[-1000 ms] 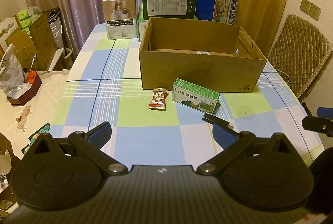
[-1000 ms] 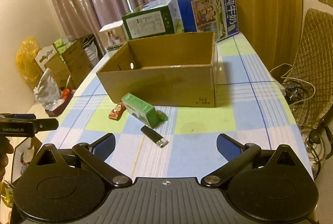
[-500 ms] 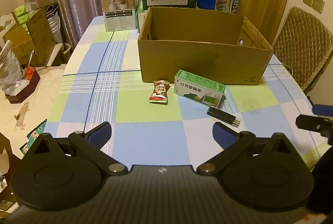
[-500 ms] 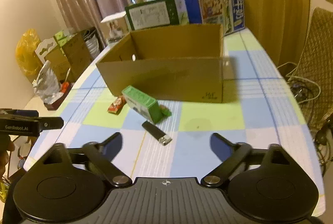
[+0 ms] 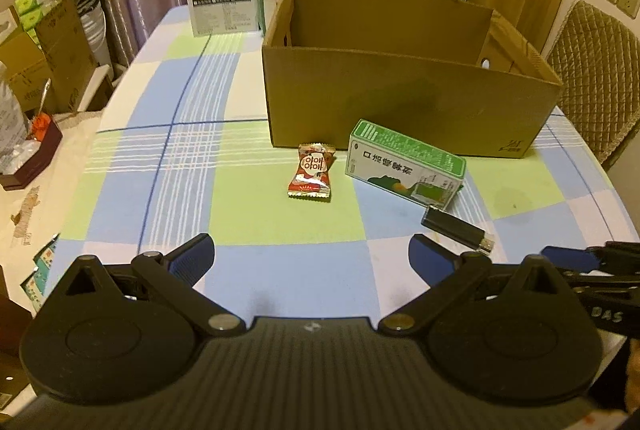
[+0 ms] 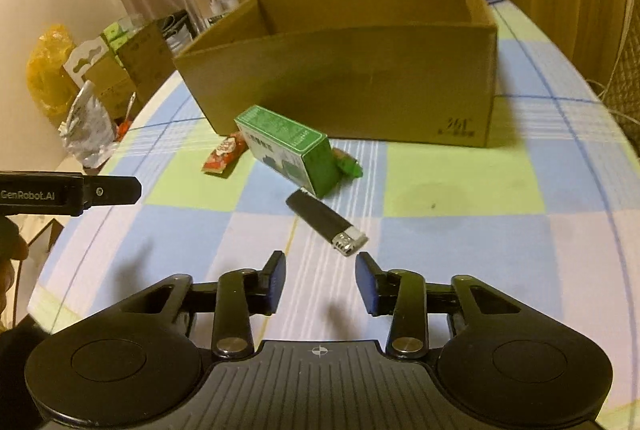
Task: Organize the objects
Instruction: 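Grasp the black lighter with the right tool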
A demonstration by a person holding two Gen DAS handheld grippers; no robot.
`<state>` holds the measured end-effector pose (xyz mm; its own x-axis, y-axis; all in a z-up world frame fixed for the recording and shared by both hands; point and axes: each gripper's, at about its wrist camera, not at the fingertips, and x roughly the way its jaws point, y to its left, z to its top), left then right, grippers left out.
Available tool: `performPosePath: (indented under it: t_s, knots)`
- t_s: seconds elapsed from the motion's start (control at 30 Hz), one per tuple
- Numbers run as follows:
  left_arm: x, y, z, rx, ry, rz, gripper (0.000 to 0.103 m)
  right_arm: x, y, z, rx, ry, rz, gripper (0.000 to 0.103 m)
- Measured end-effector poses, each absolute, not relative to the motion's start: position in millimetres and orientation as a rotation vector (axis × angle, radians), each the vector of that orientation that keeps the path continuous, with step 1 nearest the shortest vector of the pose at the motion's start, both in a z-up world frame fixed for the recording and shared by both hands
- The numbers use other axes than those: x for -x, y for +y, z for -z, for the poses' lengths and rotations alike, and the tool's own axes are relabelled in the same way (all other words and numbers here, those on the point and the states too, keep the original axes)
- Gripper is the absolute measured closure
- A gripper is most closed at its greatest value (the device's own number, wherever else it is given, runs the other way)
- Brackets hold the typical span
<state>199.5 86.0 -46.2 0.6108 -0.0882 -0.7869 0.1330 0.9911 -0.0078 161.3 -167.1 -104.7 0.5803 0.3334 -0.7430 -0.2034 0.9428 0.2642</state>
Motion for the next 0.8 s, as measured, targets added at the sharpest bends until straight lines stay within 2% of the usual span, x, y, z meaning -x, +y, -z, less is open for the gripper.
performPosePath:
  t_s: [0.4, 0.53, 0.6, 0.63, 0.67, 0.7, 0.73, 0.8]
  knots:
    - [-238, 93, 75, -0.012, 0.927, 0.129, 0.001, -201, -150, 147, -0.142, 0.903, -0.247, 0.072]
    - [-245, 98, 80, 0.007, 0.932, 0.121, 0.001, -214, -152, 149, -0.143, 0.887, -0.203, 0.071]
    - [-247, 100, 82, 0.012, 0.931, 0.123, 0.001, -214, -151, 149, -0.147, 0.887, -0.205, 0.067]
    - [-248, 101, 82, 0.015, 0.931, 0.121, 0.001, -211, -149, 148, -0.145, 0.884, -0.204, 0.054]
    - [-249, 102, 83, 0.021, 0.931, 0.12, 0.001, -207, -147, 148, -0.141, 0.88, -0.194, 0.027]
    - [-250, 104, 84, 0.027, 0.932, 0.12, 0.001, -203, -144, 148, -0.14, 0.872, -0.175, 0.016]
    - [-251, 106, 85, 0.033, 0.933, 0.118, 0.001, -199, -141, 148, -0.147, 0.856, -0.165, 0.013]
    - [-252, 109, 87, 0.039, 0.936, 0.112, 0.001, -197, -134, 150, -0.159, 0.852, -0.154, 0.013]
